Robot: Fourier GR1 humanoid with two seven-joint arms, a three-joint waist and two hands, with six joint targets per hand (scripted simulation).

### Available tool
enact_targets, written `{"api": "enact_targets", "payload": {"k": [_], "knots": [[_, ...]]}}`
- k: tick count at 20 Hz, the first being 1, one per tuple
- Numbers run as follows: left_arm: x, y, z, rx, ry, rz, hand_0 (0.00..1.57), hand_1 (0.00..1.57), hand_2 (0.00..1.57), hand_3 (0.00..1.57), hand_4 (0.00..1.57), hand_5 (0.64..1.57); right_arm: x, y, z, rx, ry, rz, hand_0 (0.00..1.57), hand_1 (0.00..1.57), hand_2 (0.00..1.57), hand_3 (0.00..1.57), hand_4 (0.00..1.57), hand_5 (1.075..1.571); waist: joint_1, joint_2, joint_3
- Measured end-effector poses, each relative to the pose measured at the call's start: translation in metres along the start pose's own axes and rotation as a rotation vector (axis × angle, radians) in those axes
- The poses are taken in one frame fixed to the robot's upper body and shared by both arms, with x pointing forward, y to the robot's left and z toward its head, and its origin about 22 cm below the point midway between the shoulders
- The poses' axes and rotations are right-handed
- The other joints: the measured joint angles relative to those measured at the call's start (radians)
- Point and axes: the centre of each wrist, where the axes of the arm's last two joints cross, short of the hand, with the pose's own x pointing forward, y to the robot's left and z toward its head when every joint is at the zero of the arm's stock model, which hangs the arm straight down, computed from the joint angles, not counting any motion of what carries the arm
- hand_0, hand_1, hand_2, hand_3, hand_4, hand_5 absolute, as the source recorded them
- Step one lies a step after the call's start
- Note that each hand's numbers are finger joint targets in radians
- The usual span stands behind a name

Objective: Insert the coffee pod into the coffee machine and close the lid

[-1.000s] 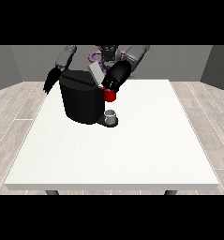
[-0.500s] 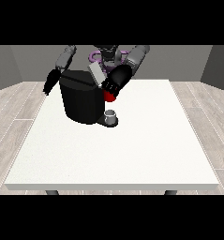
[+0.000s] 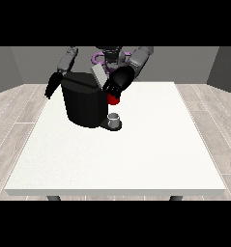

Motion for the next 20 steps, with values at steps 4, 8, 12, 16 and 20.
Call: {"api": "enact_targets", "payload": {"k": [4, 8, 12, 16, 20], "knots": [[-0.005, 0.005, 0.004, 0.015, -0.032, -0.042, 0.92, 0.92, 0.98, 0.69, 0.00, 1.571, 0.001, -0.002, 0.000, -0.007, -0.005, 0.000, 0.00, 0.00, 0.00, 0.00, 0.11, 1.571, -0.001, 0.011, 0.0010], [-0.008, 0.017, 0.006, 0.044, -0.035, -0.093, 0.00, 0.00, 0.69, 0.55, 0.00, 1.571, 0.013, 0.005, -0.003, -0.004, -0.031, 0.003, 0.00, 0.00, 0.00, 0.00, 0.20, 1.571, -0.012, 0.031, 0.0016], [-0.007, 0.016, 0.006, 0.048, -0.028, -0.116, 0.00, 0.00, 0.59, 0.46, 0.00, 1.571, 0.010, 0.008, -0.001, -0.011, -0.025, 0.016, 0.00, 0.00, 0.00, 0.00, 0.12, 1.571, -0.007, 0.025, 0.0035], [-0.005, 0.021, 0.004, 0.051, -0.025, -0.119, 0.00, 0.00, 0.53, 0.45, 0.00, 1.571, 0.014, 0.011, -0.004, -0.006, -0.019, 0.013, 0.00, 0.00, 0.00, 0.00, 0.09, 1.571, -0.006, 0.027, 0.0022], [-0.013, 0.013, 0.007, 0.035, -0.003, -0.110, 0.00, 0.00, 0.33, 0.23, 0.00, 1.571, 0.008, 0.012, 0.002, 0.006, -0.003, 0.009, 0.00, 0.00, 0.00, 0.00, 0.00, 1.571, -0.011, 0.004, 0.0018]]}}
